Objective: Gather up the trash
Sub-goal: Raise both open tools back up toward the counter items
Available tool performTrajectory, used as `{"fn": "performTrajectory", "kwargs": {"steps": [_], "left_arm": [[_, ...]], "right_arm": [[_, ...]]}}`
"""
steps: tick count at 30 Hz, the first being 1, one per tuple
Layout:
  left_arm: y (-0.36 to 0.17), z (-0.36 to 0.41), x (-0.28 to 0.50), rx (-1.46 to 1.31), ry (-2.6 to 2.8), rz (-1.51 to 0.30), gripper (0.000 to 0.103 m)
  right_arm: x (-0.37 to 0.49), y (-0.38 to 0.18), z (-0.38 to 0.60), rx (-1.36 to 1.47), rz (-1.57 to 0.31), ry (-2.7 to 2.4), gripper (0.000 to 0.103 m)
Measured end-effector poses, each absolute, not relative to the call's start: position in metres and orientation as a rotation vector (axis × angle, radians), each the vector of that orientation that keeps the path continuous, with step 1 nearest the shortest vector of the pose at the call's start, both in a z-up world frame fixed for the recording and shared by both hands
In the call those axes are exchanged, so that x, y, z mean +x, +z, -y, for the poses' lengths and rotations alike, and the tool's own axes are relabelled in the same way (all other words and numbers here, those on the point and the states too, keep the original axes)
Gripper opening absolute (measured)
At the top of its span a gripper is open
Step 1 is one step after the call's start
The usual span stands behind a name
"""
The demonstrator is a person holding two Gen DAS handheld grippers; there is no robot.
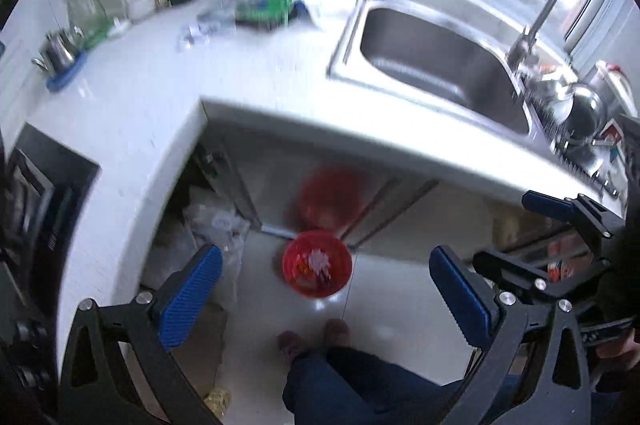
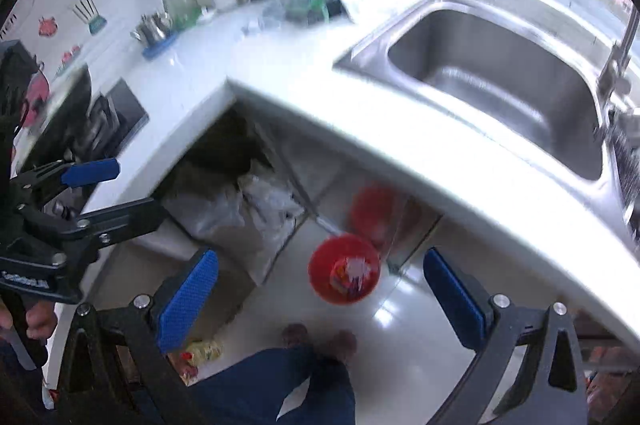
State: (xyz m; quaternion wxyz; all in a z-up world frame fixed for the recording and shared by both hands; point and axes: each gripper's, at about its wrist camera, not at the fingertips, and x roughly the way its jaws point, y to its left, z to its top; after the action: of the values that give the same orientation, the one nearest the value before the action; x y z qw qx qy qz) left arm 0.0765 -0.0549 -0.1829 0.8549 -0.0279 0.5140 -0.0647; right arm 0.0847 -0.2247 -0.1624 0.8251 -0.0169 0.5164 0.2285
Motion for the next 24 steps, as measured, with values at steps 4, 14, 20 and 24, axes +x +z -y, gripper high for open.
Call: {"fn": "performTrajectory", "kwargs": {"steps": [4, 14, 20, 24], "left_arm": [[-0.149, 0.051, 0.088, -0.034, -0.118, -1.019, 0.103], [-0.097, 0.039, 0.117, -0.019, -0.119, -0.945, 0.103], [-0.093, 0.017, 0.155, -0.028, -0.113, -0.936, 0.103], [-0.091, -0.001, 0.192, -0.009, -0.113, -0.935, 0.103]], "right_arm": [[0.099, -0.138, 0.227, -0.001, -1.028, 0.479, 0.102], [0.132, -0.089, 0.206, 0.005, -0.909, 0.496, 0.102], [0.164, -0.076, 0.191, 0.006, -0.884, 0.482, 0.102], [0.191, -0.066, 0.185, 0.015, -0.865, 0.452, 0.102]]}}
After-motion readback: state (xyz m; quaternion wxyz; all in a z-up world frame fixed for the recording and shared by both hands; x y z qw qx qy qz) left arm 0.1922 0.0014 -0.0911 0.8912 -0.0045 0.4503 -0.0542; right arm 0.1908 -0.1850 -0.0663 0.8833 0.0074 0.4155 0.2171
